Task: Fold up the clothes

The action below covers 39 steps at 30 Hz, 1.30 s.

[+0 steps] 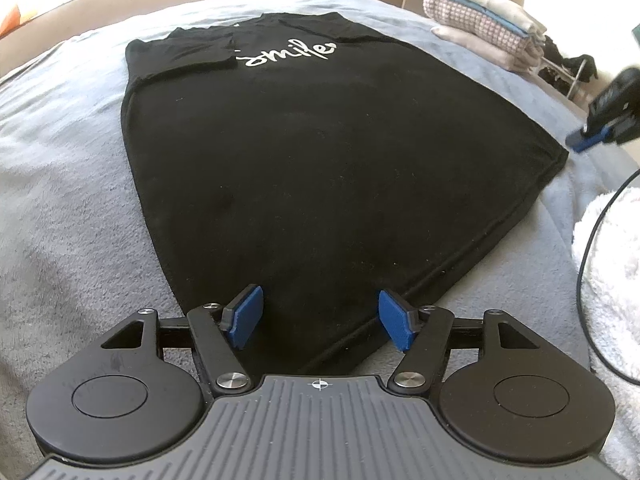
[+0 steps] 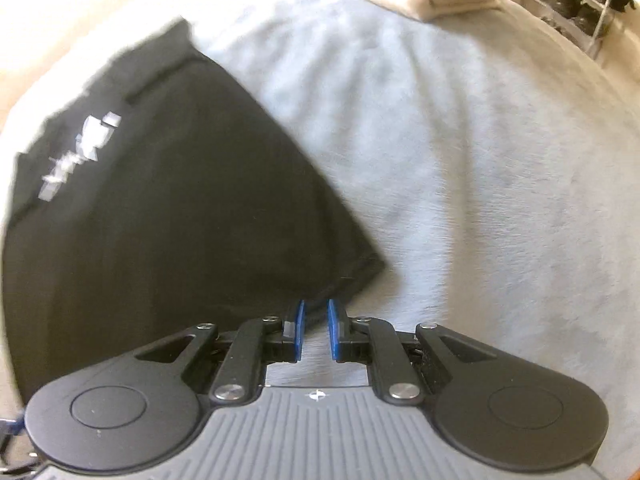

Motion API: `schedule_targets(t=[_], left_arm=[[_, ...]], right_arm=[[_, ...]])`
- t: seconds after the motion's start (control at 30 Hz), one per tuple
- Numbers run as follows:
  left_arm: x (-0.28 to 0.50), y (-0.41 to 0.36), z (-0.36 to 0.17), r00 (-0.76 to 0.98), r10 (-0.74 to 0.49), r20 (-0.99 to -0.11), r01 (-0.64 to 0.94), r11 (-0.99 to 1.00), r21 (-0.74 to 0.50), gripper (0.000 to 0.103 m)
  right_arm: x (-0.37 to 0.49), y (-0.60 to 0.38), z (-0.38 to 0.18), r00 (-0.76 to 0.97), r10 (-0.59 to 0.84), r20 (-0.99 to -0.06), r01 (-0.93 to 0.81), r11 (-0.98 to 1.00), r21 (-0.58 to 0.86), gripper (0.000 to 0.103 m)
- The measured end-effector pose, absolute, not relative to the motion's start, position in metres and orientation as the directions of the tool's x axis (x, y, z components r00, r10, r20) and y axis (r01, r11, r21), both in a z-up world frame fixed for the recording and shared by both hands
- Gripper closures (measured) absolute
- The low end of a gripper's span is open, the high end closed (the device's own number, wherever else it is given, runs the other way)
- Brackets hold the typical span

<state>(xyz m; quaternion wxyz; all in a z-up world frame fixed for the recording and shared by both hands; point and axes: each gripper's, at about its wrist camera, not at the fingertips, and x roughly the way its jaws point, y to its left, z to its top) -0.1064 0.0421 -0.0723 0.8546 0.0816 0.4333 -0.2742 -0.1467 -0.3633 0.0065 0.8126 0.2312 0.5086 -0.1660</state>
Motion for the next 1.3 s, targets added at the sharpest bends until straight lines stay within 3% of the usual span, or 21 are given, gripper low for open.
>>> schedule_targets(t=[0.13,0.47,0.53,0.6,0.87,0.93,1.07,1.3], left_arm=[[-0.107,0.042,-0.067,0.497,-0.384,-0.778,0.532,0.843,-0.076,0.038],[-0.112,0.051,-0.058,0.532,-0.359,-0.767,0.51,0.859,-0.048,0.035],[-0.111,0.053,-0.058,0.533,-0.354,-0.768,0.497,0.866,-0.054,0.035],[-0.109,0.053,-0.059,0.532,-0.344,-0.774,0.485,0.873,-0.055,0.035],[-0.102,0.056,-0.065,0.522,-0.273,-0.808,0.428,0.903,-0.029,0.034],[-0.1,0.057,-0.066,0.519,-0.265,-0.812,0.415,0.909,-0.031,0.034],[-0.099,0.057,-0.068,0.515,-0.244,-0.822,0.406,0.914,-0.017,0.032],[-0.097,0.06,-0.067,0.513,-0.23,-0.827,0.389,0.921,-0.015,0.03]], right_arm=[[-0.135,-0.32,0.023,0.521,0.071,-0.851,0.381,0.872,0.306,0.071],[-0.116,-0.206,0.008,0.481,0.167,-0.861,0.09,0.967,0.238,0.062],[-0.116,-0.188,-0.001,0.478,0.143,-0.867,0.066,0.978,0.198,0.06],[-0.113,-0.174,-0.008,0.477,0.116,-0.871,0.044,0.987,0.155,0.049],[-0.1,-0.147,-0.035,0.466,0.034,-0.884,0.033,0.998,0.056,0.048],[-0.101,-0.144,-0.041,0.466,0.028,-0.884,0.032,0.998,0.049,0.04],[-0.103,-0.143,-0.05,0.469,0.032,-0.883,0.03,0.998,0.052,0.035],[-0.103,-0.131,-0.056,0.467,0.028,-0.884,-0.02,1.0,0.022,0.012]])
